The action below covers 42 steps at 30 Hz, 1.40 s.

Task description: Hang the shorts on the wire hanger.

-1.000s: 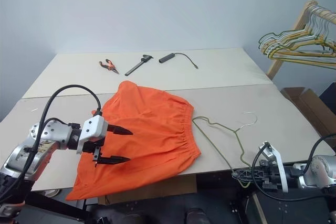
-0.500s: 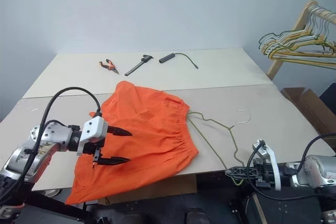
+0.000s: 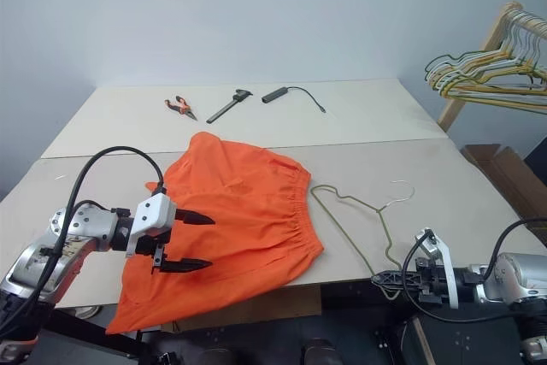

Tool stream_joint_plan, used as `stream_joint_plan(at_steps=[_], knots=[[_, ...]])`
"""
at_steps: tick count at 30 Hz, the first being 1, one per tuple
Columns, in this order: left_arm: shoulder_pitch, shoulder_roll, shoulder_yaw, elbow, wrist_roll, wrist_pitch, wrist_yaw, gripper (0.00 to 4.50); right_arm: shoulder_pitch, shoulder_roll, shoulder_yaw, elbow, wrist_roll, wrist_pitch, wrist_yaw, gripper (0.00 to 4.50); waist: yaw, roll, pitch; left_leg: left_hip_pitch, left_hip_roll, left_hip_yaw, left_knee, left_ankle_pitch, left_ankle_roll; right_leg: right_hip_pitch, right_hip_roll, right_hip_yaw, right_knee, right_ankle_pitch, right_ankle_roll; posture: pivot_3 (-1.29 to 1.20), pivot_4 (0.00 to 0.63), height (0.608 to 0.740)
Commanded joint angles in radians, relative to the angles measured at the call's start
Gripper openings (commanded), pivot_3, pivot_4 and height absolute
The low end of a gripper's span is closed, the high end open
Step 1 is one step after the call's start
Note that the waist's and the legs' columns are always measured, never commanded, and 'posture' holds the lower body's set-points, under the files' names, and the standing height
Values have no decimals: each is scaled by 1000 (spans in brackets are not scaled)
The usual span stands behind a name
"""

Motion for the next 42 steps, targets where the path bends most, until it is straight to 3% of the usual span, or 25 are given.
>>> stream_joint_plan(at_steps=[1, 13, 22, 32, 42], knots=[[-10, 6, 20, -19, -5, -8, 6, 4463, -3, -3, 7, -37, 11, -15, 43, 0, 2, 0, 0, 0, 0, 0, 0, 0, 0, 0, 0, 0, 0, 0, 0, 35, 0, 740], [-5, 4, 14, -27, 1, -8, 24, 4463, -76, 51, 44, 14, -5, -49, 100, 0, 7, 0, 0, 0, 0, 0, 0, 0, 0, 0, 0, 0, 0, 0, 0, 42, 0, 740], [-19, -18, -11, -25, 23, -18, 34, 4463, -292, 151, 188, 199, -130, -118, 155, 0, 9, 0, -1, 1, 0, 1, 1, 0, 0, 1, 0, 0, 1, 0, 0, 63, 0, 740], [-1, -34, -17, -43, 42, -21, 69, 4463, -549, 185, 370, 433, -276, -177, 337, 0, -26, 0, -1, 6, 1, 2, 6, 0, 0, 6, 1, 3, 1, 4, 1, 98, 0, 740], [56, -32, -6, -81, 31, -13, 98, 4463, -445, 66, 459, 307, -223, -110, 351, 0, 6, 1, -1, 11, 1, 1, 8, -2, 3, 12, 0, 3, 0, 3, 3, 84, 0, 740]])
